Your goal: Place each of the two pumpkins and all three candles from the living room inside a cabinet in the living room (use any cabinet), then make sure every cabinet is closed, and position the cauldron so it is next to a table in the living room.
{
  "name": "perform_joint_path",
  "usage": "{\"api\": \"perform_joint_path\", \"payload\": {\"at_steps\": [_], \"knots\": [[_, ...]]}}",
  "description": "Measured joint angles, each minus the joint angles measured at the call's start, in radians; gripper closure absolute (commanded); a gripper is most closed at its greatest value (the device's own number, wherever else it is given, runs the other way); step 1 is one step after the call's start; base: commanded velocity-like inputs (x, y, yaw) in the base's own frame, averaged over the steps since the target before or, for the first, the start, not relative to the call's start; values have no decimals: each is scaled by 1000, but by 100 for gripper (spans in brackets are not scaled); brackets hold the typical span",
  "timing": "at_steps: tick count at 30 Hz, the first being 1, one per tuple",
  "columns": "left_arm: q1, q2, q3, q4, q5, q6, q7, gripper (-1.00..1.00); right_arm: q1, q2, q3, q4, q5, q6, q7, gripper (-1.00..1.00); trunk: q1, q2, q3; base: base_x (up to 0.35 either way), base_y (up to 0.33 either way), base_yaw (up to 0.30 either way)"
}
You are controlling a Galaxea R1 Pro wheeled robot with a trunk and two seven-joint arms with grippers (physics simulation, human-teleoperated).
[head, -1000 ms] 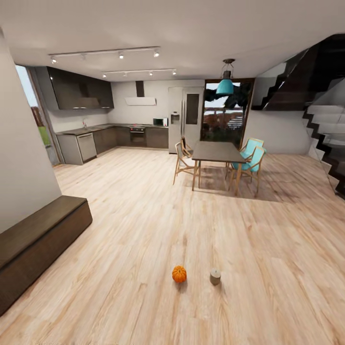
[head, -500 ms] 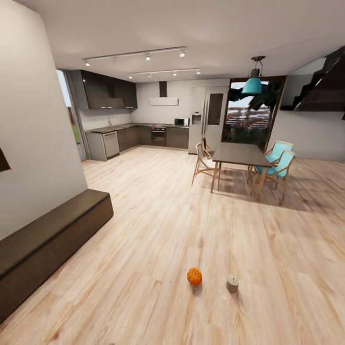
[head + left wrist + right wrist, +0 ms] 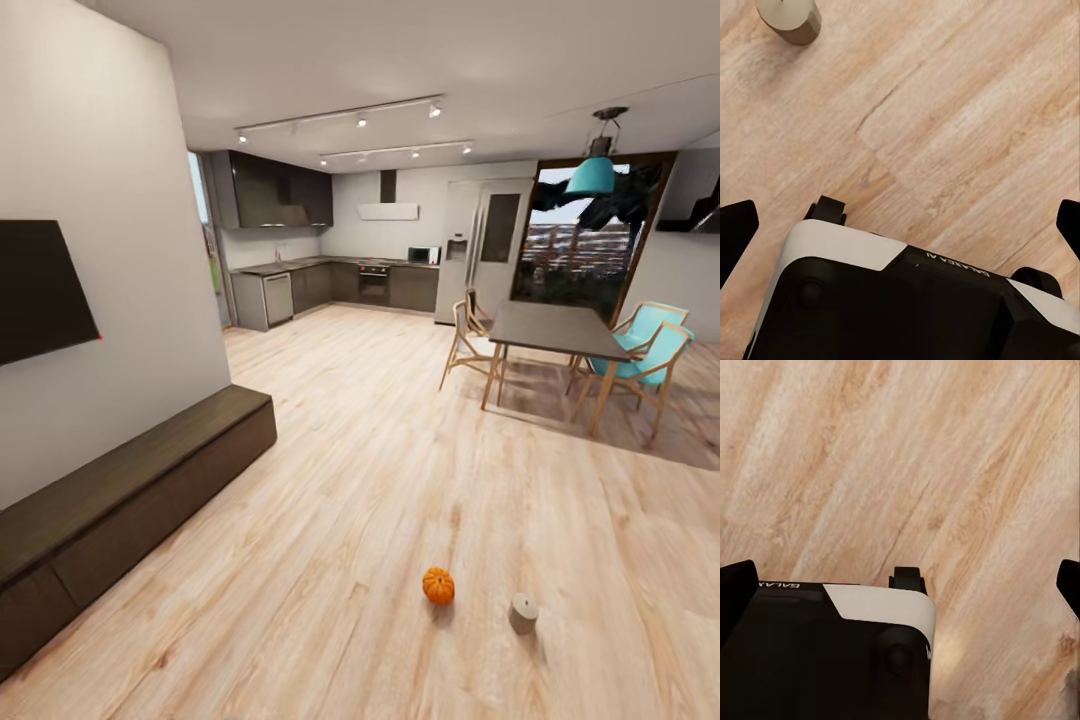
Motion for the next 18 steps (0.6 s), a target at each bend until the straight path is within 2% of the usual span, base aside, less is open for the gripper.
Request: {"api": "perform_joint_path", "payload": {"at_steps": [4,8,18], "knots": [[0,0,0,0,0,0,0,-100,0,0,0,0,0,0,0,-100,0,0,0,85,-104,291],[0,0,1,0,0,0,0,-100,0,0,0,0,0,0,0,-100,0,0,0,224,-163,208],[0,-1,0,0,0,0,0,-100,0,0,0,0,0,0,3,-100,-1,0,0,280,-205,28]]}}
